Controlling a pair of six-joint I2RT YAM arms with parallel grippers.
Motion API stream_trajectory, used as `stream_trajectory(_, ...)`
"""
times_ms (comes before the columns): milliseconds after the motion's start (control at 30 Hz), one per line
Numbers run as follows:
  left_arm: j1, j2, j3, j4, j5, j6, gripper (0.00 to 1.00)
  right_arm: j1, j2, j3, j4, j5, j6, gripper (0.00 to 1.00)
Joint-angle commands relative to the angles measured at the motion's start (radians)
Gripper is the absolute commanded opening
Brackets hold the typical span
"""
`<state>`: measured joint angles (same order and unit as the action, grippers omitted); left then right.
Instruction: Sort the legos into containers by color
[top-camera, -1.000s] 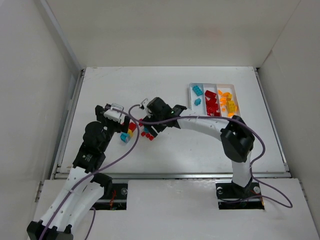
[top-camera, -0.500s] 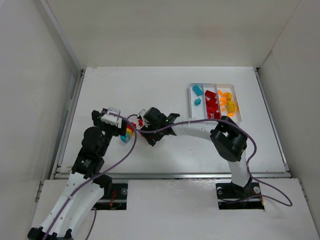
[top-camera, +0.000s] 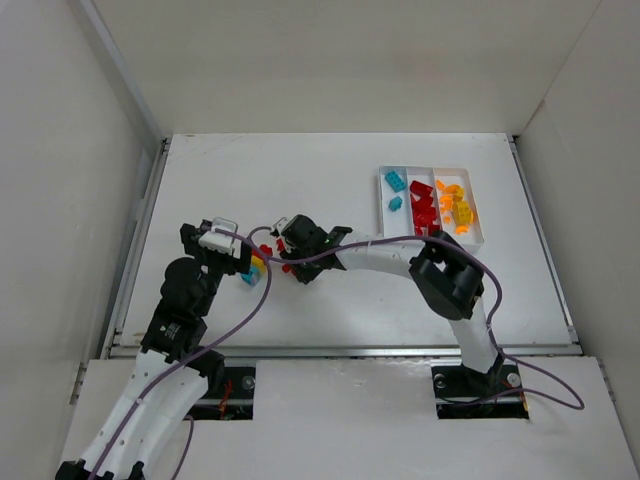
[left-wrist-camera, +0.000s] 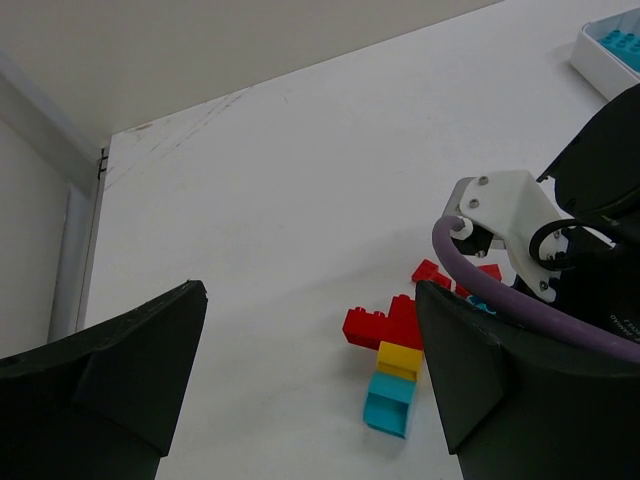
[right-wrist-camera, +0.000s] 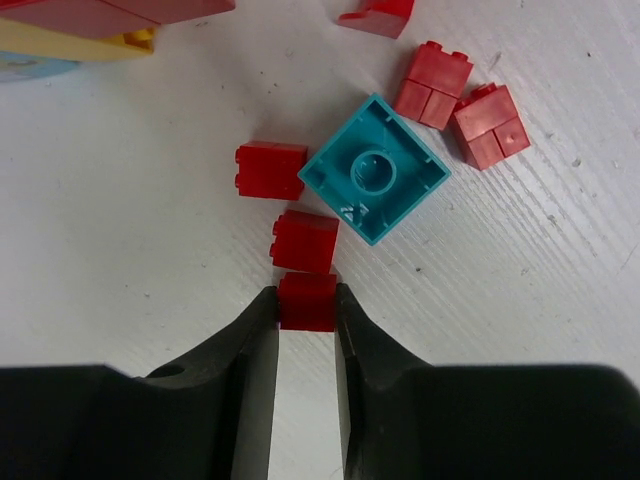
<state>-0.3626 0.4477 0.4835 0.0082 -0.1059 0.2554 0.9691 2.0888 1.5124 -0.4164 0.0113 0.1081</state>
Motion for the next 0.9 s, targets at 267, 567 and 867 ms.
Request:
stream_trajectory(267,-0.002,-0.001,-0.006,0.029,0.063,0.015,0.82,-0.096,-0.148,-0.013,0.005,0.053,0.064,0.0)
stream_trajectory(567,-0.002,0.131,-0.026,0.013,0.444,0.197,0.88,-0.526,-0.381,-0.168,-0.024,0.119,0.245,0.0)
stream_trajectory(867,-0.002,0.572,0.193,-0.158,0.706,0.658,0.79,-0.745,-0.308,-0.192,-0.016,0.125,0.272,0.0)
